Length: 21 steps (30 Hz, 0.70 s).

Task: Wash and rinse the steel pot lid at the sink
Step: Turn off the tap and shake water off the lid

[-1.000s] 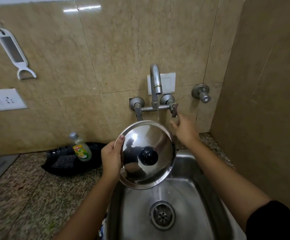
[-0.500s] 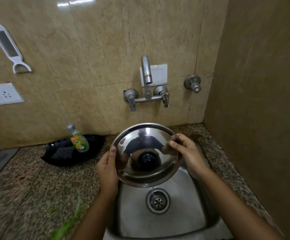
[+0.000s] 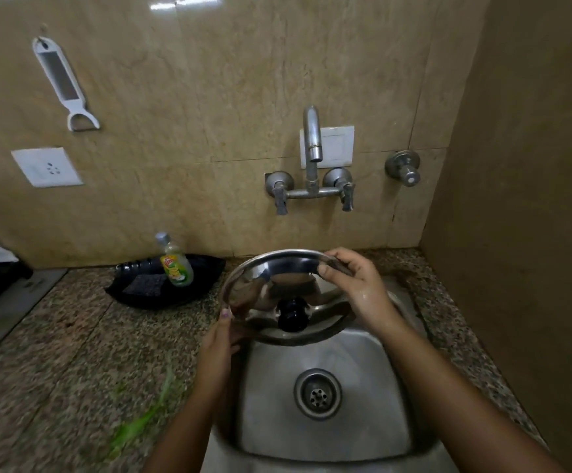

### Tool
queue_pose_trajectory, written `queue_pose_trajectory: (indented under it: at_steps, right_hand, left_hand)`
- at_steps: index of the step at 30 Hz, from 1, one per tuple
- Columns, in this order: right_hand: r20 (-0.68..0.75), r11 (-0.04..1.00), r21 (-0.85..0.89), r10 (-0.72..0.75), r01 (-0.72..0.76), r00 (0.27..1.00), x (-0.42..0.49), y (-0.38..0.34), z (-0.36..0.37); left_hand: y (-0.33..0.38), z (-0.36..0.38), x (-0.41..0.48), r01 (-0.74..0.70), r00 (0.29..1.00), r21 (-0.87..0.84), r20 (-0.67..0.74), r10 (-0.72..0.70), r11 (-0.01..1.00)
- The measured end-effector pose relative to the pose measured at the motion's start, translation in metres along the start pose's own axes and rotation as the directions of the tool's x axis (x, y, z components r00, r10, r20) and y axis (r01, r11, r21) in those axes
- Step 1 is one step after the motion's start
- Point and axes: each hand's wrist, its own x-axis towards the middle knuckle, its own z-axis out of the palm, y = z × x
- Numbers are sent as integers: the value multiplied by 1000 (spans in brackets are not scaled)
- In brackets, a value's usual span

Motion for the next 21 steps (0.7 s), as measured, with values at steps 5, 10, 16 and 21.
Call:
queue_pose_trajectory:
  at_steps: [5, 10, 16, 21]
  right_hand:
    - [-194, 958, 275, 140, -83, 971, 28, -4, 54]
    - [-195, 815, 563, 290, -136, 937, 75, -16, 166]
    - [-104, 686, 691, 404, -226, 909, 124, -40, 323]
    - [-72, 699, 672, 390, -245, 918, 169, -54, 440]
  left_hand:
    - [28, -53, 32, -41, 996, -27, -84, 39, 999]
    - [79, -135, 75, -169, 971, -54, -177, 157, 984]
    - [137, -286, 129, -252, 936, -23, -261, 238, 967]
    - [191, -386, 166, -287, 928, 108, -215, 304, 952]
